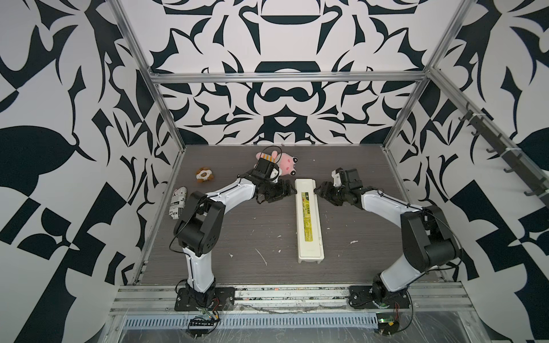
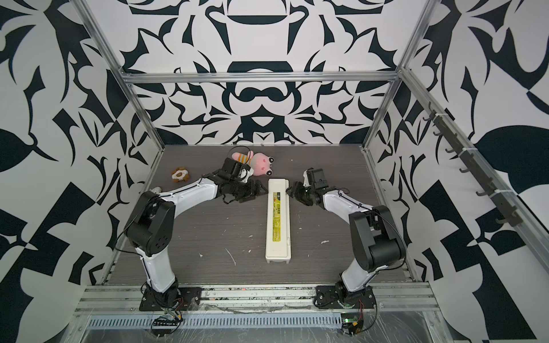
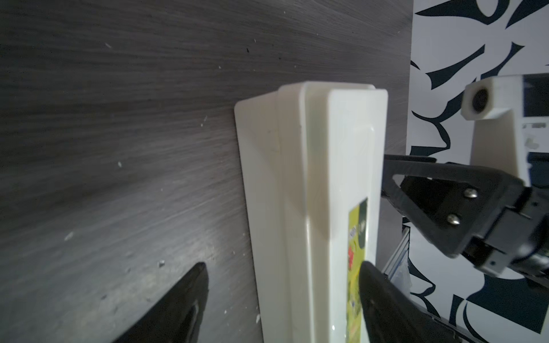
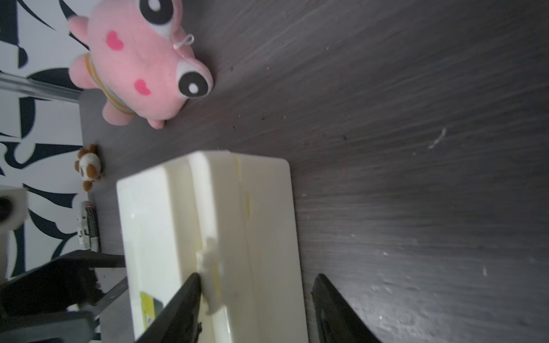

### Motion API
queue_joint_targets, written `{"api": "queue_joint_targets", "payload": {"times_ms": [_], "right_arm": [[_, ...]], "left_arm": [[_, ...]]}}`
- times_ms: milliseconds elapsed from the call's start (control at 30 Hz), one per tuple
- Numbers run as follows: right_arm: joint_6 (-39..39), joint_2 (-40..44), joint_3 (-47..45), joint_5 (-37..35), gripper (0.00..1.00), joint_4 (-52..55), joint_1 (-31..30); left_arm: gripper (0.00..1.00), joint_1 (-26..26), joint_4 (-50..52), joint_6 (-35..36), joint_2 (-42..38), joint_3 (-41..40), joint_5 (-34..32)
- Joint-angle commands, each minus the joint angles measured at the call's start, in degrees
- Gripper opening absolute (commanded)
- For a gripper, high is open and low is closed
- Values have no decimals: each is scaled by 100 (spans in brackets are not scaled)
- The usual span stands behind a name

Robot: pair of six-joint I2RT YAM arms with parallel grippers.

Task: Put plastic wrap rolls into dispensers
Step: Close the lid on the plastic wrap cutting box.

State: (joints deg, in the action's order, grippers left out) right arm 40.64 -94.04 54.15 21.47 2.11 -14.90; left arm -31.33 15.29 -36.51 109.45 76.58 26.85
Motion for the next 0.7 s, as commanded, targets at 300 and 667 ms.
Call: {"api": "queue_joint_targets", "payload": {"times_ms": [300, 667], "right_arm": [[-125, -444, 44, -9, 35, 470, 15], [63, -990, -187, -509, 31, 558, -6]], "left_arm": [[70, -176, 224, -23, 828, 490, 254], [59, -286, 873, -25, 1225, 581, -346]]}}
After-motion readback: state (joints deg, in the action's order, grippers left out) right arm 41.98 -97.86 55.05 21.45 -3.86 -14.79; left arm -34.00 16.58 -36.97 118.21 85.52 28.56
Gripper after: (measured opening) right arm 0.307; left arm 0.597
